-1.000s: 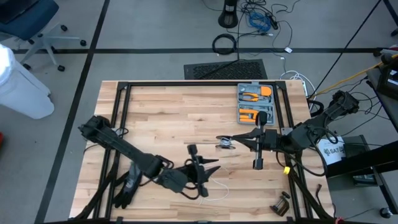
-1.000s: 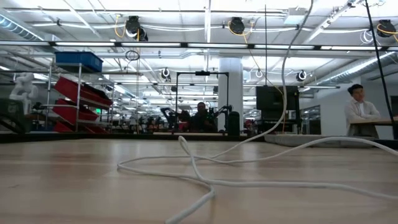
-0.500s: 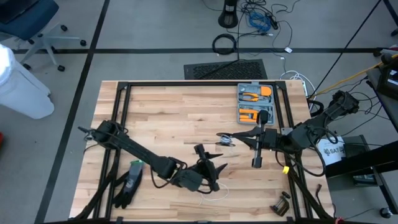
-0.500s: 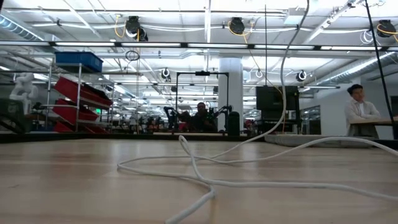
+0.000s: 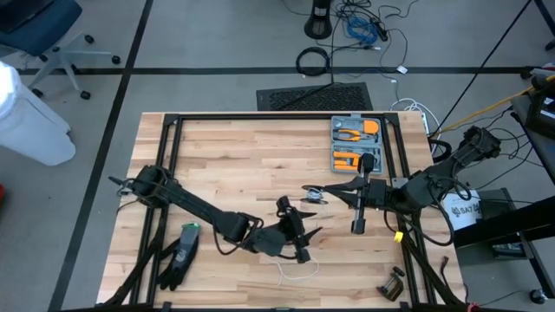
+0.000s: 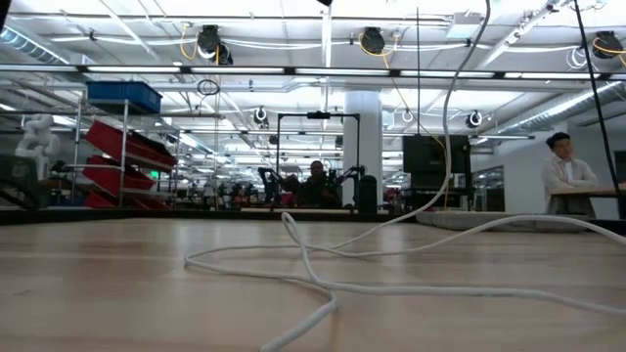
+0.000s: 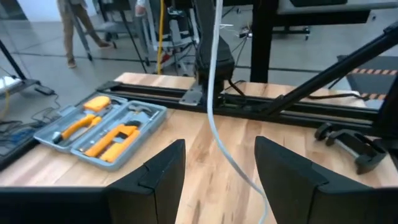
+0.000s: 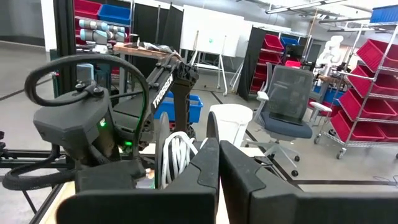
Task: Coil cords
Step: Uncoil the white wire from the spool
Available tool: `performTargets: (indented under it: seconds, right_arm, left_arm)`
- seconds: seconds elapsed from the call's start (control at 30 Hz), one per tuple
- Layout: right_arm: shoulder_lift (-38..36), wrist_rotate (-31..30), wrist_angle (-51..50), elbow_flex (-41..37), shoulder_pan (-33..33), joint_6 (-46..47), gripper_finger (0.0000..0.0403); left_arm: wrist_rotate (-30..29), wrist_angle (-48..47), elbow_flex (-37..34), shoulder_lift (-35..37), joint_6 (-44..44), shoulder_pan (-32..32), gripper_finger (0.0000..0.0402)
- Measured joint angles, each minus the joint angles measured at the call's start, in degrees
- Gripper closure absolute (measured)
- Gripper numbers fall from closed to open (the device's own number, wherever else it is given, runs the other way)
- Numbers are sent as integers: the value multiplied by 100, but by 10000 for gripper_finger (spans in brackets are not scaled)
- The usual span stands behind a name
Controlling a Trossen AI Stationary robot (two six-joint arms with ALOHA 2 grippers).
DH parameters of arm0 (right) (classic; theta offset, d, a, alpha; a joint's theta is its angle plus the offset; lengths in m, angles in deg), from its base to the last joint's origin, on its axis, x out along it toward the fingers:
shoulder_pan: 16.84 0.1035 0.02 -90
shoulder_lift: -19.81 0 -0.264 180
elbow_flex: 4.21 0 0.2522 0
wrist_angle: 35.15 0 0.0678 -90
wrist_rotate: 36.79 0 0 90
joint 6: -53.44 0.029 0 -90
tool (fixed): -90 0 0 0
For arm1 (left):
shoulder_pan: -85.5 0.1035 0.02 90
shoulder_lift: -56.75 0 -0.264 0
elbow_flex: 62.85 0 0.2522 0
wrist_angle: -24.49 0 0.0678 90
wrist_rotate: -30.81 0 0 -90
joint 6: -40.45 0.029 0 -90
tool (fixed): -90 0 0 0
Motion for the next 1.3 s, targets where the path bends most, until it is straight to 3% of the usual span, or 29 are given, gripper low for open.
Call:
performTargets:
  seconds: [0.3,0.8,0.97,1.3]
  right_arm:
    - [0,7,0,0,2,0,403]
    - [0,0,-18,0,-2,-46,403]
    - [0,-18,-91,0,-1,-14,403]
    - [39,-761,-579,0,-42,19,403]
  left_arm:
    - [-46,74,2,-114,21,19,223]
    - [-63,137,2,-120,179,0,393]
    - [-64,389,1,-120,349,-63,391]
    - [115,1016,0,231,1051,-331,398]
